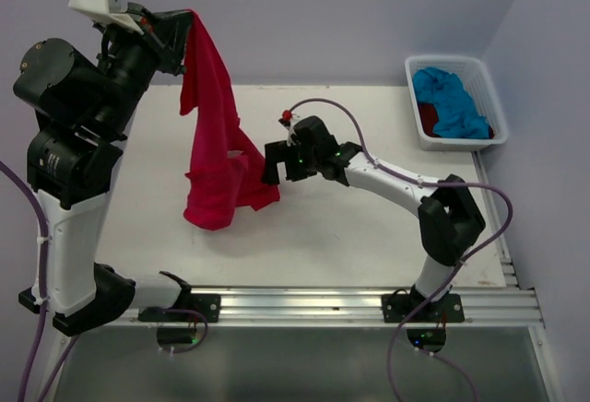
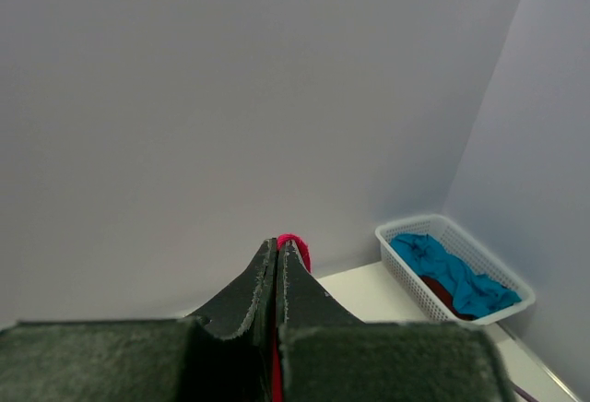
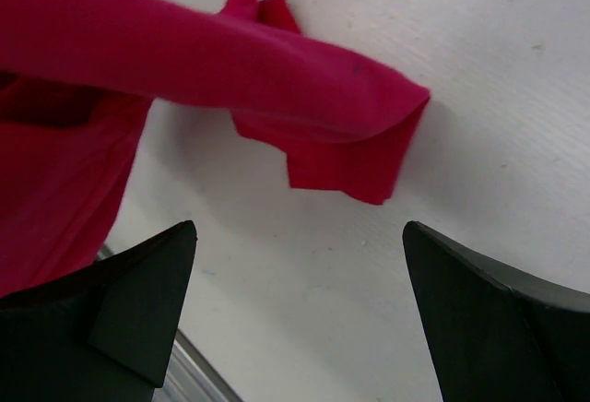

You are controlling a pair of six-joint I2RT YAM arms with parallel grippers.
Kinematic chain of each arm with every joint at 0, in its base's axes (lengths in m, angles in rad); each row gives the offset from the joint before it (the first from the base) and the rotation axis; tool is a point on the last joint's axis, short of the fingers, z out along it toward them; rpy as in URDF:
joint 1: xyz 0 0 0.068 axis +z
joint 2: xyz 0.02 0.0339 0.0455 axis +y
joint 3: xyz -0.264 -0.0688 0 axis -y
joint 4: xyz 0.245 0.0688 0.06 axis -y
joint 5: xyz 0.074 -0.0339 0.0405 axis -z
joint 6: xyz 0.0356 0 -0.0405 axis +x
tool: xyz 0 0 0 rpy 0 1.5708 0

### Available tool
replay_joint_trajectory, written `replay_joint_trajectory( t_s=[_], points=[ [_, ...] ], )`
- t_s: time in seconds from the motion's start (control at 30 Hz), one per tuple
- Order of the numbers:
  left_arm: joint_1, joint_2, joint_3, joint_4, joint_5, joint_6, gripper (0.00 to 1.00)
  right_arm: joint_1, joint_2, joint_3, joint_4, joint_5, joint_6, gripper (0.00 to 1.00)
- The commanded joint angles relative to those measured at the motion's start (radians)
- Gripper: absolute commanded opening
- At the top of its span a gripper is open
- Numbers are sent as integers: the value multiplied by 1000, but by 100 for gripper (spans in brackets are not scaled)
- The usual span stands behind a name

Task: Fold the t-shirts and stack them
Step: Flatten out the tshirt

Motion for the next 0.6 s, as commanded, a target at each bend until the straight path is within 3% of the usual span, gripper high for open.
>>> replay_joint_trajectory(
  t_s=[0.0,0.23,0.4,0.5,0.57],
  points=[
    [-5,-12,-4,60,-18,-6,0,9,-35,-29,141,-205,64,99],
    [-5,-61,-200,83,-82,-7,0,40,-251,-95,133,-206,41,99],
    [-5,-131,-381,143,-113,-21,0,40,-308,-77,105,-145,45,99],
    [-5,-151,-462,114,-266,-39,0,40,-319,-79,96,-131,41,99],
    [-5,-154,-496,65,-485,-105,0,40,-317,-72,69,-107,30,99]
  ],
)
